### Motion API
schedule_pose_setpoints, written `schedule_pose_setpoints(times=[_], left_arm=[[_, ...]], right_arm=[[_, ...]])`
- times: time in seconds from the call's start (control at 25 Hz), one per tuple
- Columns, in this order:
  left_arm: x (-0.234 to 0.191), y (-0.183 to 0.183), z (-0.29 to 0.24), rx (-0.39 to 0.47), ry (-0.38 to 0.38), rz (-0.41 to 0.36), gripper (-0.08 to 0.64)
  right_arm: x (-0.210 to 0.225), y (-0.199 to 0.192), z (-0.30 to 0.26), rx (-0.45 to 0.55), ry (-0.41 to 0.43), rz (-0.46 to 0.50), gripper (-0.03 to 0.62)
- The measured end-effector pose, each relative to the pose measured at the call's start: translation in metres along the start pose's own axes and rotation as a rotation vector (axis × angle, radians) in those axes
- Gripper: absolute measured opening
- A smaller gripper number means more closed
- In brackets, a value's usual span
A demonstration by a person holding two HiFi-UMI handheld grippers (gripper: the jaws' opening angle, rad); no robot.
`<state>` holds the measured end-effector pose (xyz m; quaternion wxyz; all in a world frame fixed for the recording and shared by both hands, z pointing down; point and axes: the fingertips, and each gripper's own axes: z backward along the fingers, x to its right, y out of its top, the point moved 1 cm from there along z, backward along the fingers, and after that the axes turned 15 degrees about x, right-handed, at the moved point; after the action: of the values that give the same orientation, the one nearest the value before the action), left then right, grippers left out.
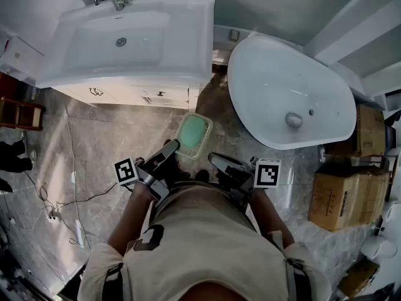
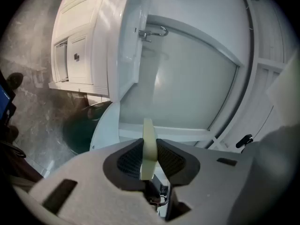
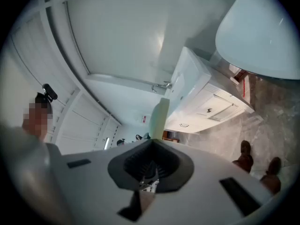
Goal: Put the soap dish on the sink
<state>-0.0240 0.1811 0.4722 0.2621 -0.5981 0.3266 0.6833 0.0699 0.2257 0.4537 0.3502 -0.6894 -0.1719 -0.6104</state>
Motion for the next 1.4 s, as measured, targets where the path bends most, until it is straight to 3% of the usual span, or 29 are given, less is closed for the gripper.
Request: schedule_pose_setpoints(times=[0.24,0.4,0.52,0.96,1.4], left_arm=[[-0.012,-0.036,0.042,0.041,0.04,-0.011,0.087],[-0.009,-0.039,0.067,0.064,0.045,-0.032,0.087],[-0.004,-0.035,0.078,0.07,0.039,-0.047,0.086],[0.015,0.003,0.114,0.049,0.002,-0.063,0.087],[0.028,0.062,0.13,0.035,-0.022,-0.064,0.086]], right_arm=[[0.0,-0.035,0.035,-0.052,-0.018,-0.02,0.011],[-0.008,-0.053,0.034,-0.065,-0.001,0.01,0.011],[-0.009,-0.065,0.033,-0.058,-0.008,-0.02,0.011],[-0.018,-0.106,-0.008,-0.08,-0.047,-0.034,0.011],[-0.02,-0.121,-0.062,-0.058,-0.088,-0.005,0.011]])
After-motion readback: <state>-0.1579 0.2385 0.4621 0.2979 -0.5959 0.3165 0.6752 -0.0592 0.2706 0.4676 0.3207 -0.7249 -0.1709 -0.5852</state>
